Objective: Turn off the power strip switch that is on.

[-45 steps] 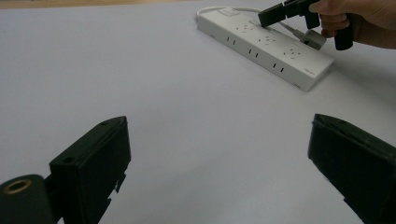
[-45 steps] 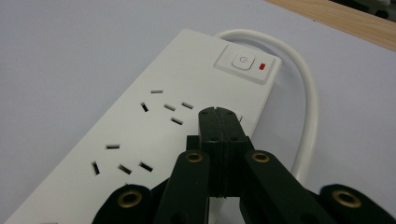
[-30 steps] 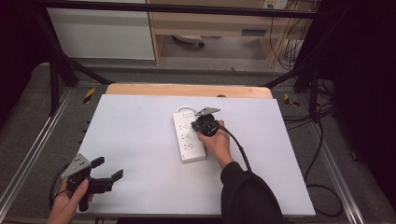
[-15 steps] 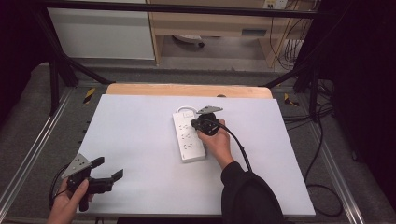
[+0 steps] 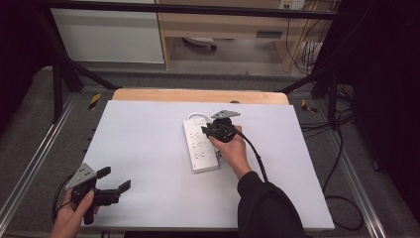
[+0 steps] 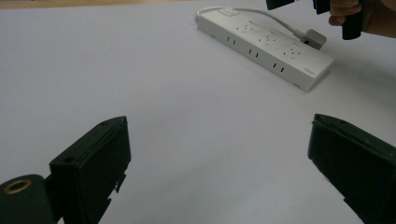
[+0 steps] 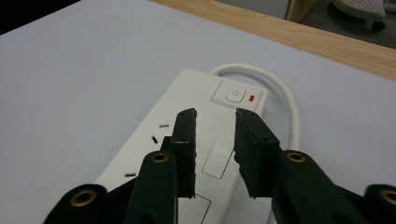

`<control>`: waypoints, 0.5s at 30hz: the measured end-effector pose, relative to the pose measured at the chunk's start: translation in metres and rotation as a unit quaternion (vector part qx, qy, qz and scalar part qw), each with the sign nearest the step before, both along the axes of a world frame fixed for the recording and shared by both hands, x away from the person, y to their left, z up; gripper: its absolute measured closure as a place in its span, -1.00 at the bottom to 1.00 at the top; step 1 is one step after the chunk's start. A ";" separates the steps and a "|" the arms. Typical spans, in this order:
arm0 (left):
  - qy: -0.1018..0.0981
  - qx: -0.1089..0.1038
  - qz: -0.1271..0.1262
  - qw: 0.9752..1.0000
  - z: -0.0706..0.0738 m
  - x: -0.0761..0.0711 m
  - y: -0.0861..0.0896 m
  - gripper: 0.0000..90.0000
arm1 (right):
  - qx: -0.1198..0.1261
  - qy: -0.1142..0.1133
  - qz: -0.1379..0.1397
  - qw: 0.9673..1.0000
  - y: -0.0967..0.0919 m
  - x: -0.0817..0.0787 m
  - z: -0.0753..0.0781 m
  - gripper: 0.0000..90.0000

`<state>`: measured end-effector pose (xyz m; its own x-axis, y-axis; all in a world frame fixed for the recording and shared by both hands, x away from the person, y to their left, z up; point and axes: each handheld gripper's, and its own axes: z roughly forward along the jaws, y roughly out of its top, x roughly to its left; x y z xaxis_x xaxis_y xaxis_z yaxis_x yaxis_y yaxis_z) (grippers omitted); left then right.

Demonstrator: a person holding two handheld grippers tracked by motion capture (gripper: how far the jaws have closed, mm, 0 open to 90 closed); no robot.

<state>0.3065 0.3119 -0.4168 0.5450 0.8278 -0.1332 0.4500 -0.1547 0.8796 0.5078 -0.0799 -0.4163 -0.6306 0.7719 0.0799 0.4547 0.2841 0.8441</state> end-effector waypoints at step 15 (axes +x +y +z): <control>0.000 0.000 0.000 1.000 0.000 0.000 0.000 -0.87 | 0.013 0.002 -0.019 1.000 -0.006 0.000 0.008 -0.16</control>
